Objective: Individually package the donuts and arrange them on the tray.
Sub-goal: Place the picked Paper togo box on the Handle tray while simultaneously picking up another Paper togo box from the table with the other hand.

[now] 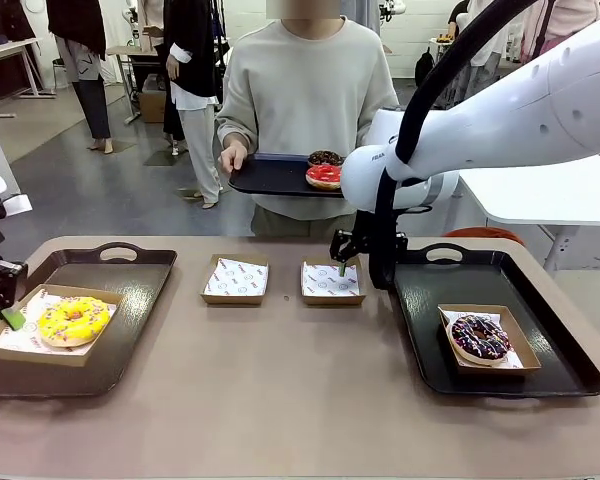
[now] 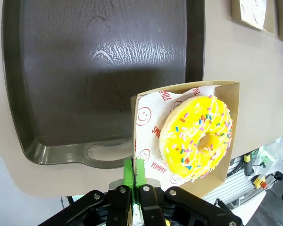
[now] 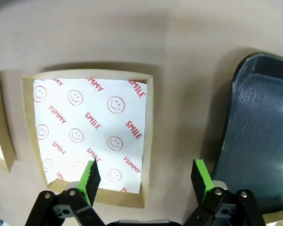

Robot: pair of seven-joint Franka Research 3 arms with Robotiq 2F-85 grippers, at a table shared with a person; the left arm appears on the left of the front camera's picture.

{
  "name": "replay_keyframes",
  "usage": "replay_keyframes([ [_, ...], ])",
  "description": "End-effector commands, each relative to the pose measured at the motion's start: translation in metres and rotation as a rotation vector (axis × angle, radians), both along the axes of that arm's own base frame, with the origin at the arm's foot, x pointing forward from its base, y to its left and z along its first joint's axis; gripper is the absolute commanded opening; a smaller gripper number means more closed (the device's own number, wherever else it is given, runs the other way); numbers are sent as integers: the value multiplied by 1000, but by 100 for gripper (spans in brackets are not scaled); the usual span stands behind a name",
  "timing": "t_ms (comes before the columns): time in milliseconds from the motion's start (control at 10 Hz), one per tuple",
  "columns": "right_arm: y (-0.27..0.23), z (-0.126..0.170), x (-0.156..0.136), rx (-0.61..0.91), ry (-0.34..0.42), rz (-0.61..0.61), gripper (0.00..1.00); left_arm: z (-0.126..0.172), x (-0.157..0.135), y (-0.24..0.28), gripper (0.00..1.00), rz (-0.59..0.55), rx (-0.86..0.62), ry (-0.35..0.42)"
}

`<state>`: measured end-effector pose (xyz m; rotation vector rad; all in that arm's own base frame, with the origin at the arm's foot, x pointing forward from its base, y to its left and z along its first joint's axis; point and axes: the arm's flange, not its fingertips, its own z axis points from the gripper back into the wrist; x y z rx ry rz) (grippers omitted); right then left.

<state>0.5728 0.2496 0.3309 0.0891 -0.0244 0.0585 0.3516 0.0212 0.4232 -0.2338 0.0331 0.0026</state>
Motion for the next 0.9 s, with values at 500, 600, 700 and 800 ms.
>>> replay_keyframes([
  [500, 9, -6, -3, -31, -45, -6, 100, -28, 12, 5, 1, -12, 18, 17],
  [600, 9, -6, -4, -30, -46, -4, 100, -32, 15, 2, 1, -6, 37, 19],
  [700, 8, -6, -4, -28, -48, -4, 100, -37, 18, -3, 1, 11, 68, 12],
  [800, 8, -6, -4, -27, -49, -3, 100, -42, 20, -9, 1, 13, 100, 13],
])
